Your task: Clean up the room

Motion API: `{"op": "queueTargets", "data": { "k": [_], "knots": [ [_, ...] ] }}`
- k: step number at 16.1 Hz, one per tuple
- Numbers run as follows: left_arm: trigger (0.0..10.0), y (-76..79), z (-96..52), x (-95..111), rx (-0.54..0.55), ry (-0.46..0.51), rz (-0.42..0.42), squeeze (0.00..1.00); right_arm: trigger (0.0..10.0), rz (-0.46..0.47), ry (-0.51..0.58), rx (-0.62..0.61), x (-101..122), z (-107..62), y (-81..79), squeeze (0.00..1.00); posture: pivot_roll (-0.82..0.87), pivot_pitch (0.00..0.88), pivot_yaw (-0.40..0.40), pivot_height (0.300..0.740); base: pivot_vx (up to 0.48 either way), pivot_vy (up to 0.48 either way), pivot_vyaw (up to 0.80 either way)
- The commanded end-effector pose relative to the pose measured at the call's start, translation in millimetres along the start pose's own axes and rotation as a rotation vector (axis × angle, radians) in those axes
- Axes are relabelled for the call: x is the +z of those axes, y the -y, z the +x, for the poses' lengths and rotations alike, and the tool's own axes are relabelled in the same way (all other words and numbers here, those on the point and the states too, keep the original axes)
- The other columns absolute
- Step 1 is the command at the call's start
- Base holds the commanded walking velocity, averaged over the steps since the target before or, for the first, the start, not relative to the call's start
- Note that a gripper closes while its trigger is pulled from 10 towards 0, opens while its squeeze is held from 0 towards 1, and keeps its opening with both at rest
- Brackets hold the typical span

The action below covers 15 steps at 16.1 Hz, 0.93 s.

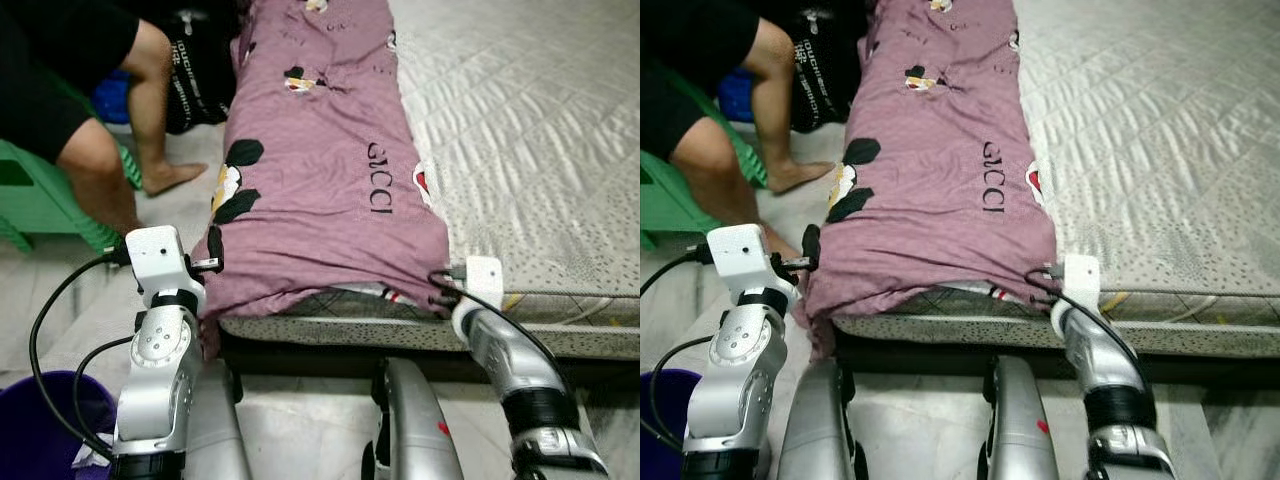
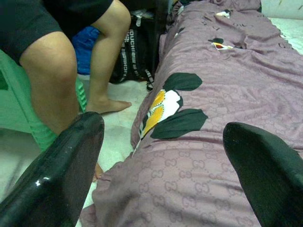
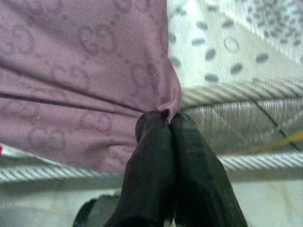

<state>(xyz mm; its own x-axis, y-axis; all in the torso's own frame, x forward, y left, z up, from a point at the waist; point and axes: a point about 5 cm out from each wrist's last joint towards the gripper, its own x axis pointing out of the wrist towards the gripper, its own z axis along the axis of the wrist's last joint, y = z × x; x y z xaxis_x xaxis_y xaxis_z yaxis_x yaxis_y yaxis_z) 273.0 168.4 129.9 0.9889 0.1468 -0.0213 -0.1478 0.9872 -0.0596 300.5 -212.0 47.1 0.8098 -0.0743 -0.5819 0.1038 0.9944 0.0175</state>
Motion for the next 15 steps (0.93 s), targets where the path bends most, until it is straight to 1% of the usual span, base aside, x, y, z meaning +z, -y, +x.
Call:
{"op": "queueTargets", "data": {
  "k": [1,3,6,7,8,9,10,12,13,14,15],
  "knots": [
    [10.0,-2.6,0.0,-0.7,0.008,-0.001,0.014,0.00,0.0,-0.004,-0.029,-0.017,-5.2,-3.7,7.9,0.00,0.05,0.070,-0.003,0.537,0.000,0.000,0.00],
    [10.0,-2.7,0.2,-1.2,0.006,-0.003,0.015,0.00,0.0,-0.035,-0.059,-0.022,-14.0,-13.7,17.7,0.00,0.04,0.070,-0.001,0.537,0.000,0.000,0.00],
    [10.0,-3.0,1.3,-1.4,0.004,-0.004,0.016,0.00,0.0,-0.065,-0.081,-0.033,-20.2,-21.5,23.9,0.00,0.03,0.069,0.003,0.537,0.000,0.000,0.00],
    [10.0,-3.0,2.4,-1.4,0.002,-0.004,0.017,0.00,0.0,-0.082,-0.075,-0.046,-21.9,-26.3,25.3,0.00,0.03,0.066,0.003,0.537,0.000,0.000,0.00],
    [10.0,-3.0,2.9,-1.5,0.001,-0.004,0.017,0.00,0.0,-0.085,-0.041,-0.047,-18.3,-26.9,23.4,0.00,0.03,0.064,0.004,0.537,0.000,0.000,0.00],
    [10.0,-3.0,3.6,-1.4,0.001,-0.002,0.017,0.00,8.2,-0.106,0.055,-0.039,-4.9,-27.5,17.2,0.00,0.02,0.054,0.006,0.537,0.000,0.000,0.00],
    [10.0,-3.2,4.4,-0.5,0.002,0.004,0.015,0.00,10.0,-0.156,0.163,-0.043,11.2,-29.0,10.7,0.00,0.03,0.046,0.007,0.537,0.000,0.000,0.00],
    [10.0,-5.0,5.7,1.0,0.007,0.012,0.017,0.00,10.0,-0.236,0.340,-0.072,36.2,-32.8,-0.1,0.00,0.03,0.026,0.011,0.537,0.000,0.000,0.00],
    [10.0,-7.3,6.1,1.2,0.011,0.013,0.021,0.00,10.0,-0.273,0.404,-0.105,45.5,-34.8,-4.0,0.00,0.03,0.015,0.014,0.537,0.000,0.000,0.00],
    [10.0,-9.0,6.3,1.4,0.014,0.015,0.024,0.00,10.0,-0.293,0.439,-0.113,50.3,-35.4,-7.0,0.00,0.04,0.005,0.016,0.537,0.000,0.000,0.00],
    [10.0,-9.9,6.7,1.5,0.015,0.016,0.026,0.00,10.0,-0.302,0.450,-0.117,51.9,-35.4,-8.2,0.00,0.04,0.002,0.017,0.537,0.000,0.000,0.00]
  ]
}}
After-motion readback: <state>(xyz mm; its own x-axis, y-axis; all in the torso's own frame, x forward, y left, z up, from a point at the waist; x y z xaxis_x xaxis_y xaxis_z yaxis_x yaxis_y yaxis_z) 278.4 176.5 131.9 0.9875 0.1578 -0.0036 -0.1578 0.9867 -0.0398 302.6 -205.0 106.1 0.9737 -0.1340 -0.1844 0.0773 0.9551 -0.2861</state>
